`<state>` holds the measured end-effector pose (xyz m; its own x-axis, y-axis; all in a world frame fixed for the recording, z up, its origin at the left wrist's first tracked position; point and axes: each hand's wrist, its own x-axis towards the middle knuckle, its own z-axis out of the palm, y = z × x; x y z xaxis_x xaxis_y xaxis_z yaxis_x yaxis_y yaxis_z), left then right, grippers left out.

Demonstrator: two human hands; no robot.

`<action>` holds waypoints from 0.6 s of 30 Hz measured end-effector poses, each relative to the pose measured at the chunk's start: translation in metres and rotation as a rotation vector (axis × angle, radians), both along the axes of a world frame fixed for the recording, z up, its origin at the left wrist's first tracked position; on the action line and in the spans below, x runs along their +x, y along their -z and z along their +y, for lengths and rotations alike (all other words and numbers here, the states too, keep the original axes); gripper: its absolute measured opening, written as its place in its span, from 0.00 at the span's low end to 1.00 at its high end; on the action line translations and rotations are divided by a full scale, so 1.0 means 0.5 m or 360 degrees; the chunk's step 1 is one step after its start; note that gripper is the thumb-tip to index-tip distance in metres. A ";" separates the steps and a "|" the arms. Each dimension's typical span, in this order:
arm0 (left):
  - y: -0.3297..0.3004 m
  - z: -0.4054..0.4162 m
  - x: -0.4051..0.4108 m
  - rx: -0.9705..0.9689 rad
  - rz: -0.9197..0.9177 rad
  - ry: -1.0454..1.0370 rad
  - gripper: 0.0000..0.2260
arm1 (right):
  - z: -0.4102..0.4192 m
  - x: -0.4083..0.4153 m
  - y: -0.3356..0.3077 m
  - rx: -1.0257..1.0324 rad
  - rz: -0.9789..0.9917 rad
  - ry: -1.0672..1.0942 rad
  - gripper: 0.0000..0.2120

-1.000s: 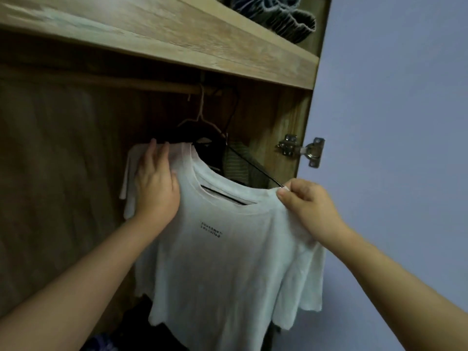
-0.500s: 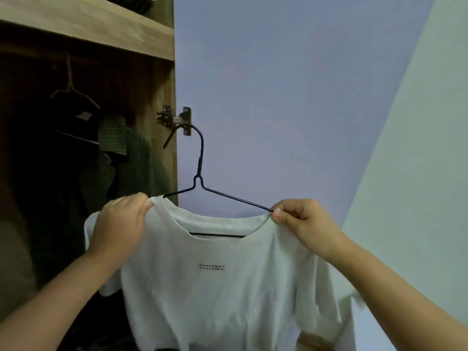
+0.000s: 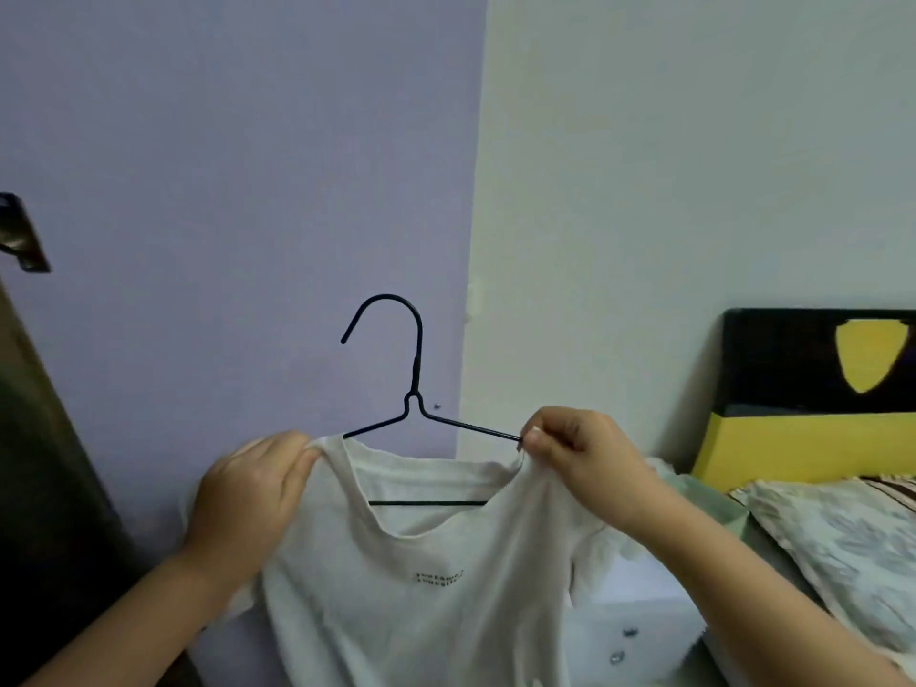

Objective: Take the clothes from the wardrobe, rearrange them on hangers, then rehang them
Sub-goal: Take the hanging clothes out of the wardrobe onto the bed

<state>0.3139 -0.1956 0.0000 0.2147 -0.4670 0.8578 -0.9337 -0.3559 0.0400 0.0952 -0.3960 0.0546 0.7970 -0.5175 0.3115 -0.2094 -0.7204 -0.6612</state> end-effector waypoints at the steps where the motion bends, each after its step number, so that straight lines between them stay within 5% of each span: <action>1: 0.001 -0.017 -0.005 0.0032 -0.0003 0.0099 0.27 | -0.003 -0.024 0.005 0.0006 -0.0001 0.0083 0.15; 8: 0.015 -0.151 -0.086 0.0269 0.0039 0.0561 0.16 | -0.001 -0.229 0.037 0.0088 -0.0084 0.0582 0.14; 12: 0.025 -0.234 -0.178 0.0233 0.0023 0.0810 0.26 | 0.006 -0.364 0.039 0.0070 -0.0042 0.0842 0.10; 18: 0.026 -0.356 -0.367 0.0117 -0.0031 0.1139 0.27 | 0.029 -0.576 0.020 -0.0081 0.0064 0.1232 0.04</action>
<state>0.1303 -0.3736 -0.0129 -0.1806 -0.5440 0.8194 -0.9393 0.3426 0.0205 -0.1927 -0.3818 0.0447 0.2255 -0.9173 0.3282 -0.6884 -0.3884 -0.6126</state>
